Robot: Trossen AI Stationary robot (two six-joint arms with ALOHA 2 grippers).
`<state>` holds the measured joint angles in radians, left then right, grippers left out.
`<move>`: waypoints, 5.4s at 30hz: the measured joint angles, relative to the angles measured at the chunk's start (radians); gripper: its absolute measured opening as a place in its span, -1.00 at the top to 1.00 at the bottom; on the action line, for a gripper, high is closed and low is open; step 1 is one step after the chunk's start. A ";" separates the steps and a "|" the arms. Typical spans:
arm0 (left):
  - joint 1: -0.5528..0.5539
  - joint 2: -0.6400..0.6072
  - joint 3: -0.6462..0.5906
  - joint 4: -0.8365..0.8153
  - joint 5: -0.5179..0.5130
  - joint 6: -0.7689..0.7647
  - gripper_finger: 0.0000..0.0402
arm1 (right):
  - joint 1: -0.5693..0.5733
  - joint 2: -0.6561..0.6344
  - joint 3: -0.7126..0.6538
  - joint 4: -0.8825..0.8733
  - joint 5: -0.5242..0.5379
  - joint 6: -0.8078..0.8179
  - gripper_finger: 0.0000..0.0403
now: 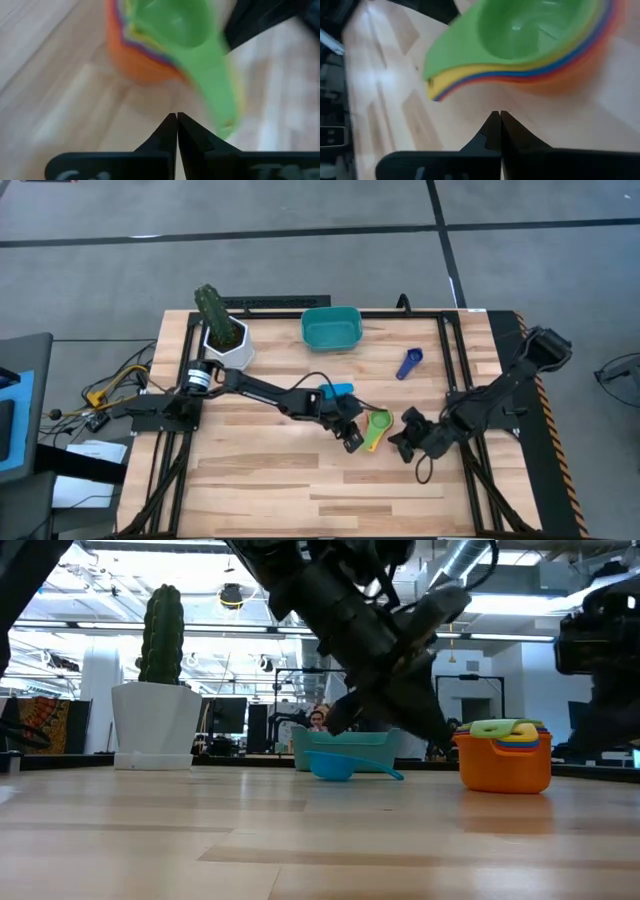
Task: Nest measuring cups in basket
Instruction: Stack the green measuring cup into the yellow measuring cup, then stack the light blue measuring cup into the green measuring cup
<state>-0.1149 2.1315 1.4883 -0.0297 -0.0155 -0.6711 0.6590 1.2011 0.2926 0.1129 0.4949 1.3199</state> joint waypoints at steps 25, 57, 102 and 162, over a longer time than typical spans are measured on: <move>-0.041 -0.003 0.002 0.123 0.010 0.051 1.00 | -0.079 0.114 0.000 0.240 -0.019 -0.128 0.94; -0.089 -0.270 -0.368 0.268 -0.328 0.088 1.00 | -0.079 0.113 0.000 0.241 -0.058 -0.170 0.88; 0.230 -0.254 -0.462 0.035 -0.171 0.181 0.76 | -0.019 0.093 0.000 0.257 -0.016 -0.148 0.77; 0.043 -0.591 -0.609 0.077 -0.109 1.014 1.00 | -0.453 0.011 0.114 0.426 -0.213 -0.569 0.44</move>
<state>-0.0720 1.5405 0.8791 0.0476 -0.1241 0.3429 0.2059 1.2122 0.4061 0.5388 0.2819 0.7512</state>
